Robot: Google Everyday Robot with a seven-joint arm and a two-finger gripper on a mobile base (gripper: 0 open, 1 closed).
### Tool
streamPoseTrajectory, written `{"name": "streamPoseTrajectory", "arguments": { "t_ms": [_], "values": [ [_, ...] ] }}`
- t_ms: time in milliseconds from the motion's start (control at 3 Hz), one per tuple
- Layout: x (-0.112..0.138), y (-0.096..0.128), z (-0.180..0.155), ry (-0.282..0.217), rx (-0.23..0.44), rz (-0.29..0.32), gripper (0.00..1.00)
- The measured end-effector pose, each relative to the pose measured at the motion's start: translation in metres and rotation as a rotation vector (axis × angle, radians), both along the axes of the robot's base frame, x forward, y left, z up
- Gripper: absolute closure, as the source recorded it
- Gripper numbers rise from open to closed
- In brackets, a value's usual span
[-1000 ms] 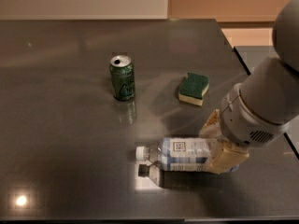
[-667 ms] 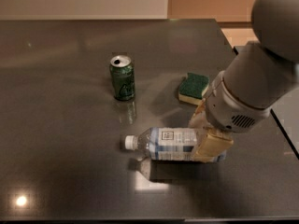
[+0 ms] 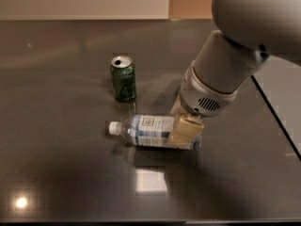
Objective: Move blue plastic bottle near green can
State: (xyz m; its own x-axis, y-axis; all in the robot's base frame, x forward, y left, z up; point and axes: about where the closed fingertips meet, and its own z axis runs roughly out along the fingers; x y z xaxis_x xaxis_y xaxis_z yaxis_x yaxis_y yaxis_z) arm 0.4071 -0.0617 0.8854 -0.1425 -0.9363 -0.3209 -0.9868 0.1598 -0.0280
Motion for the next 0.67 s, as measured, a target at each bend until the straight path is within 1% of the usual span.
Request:
{"name": "streamPoseTrajectory", "arguments": {
  "t_ms": [667],
  "values": [
    [0.026,0.043,-0.010,0.018,0.033,-0.011,1.00]
  ]
}}
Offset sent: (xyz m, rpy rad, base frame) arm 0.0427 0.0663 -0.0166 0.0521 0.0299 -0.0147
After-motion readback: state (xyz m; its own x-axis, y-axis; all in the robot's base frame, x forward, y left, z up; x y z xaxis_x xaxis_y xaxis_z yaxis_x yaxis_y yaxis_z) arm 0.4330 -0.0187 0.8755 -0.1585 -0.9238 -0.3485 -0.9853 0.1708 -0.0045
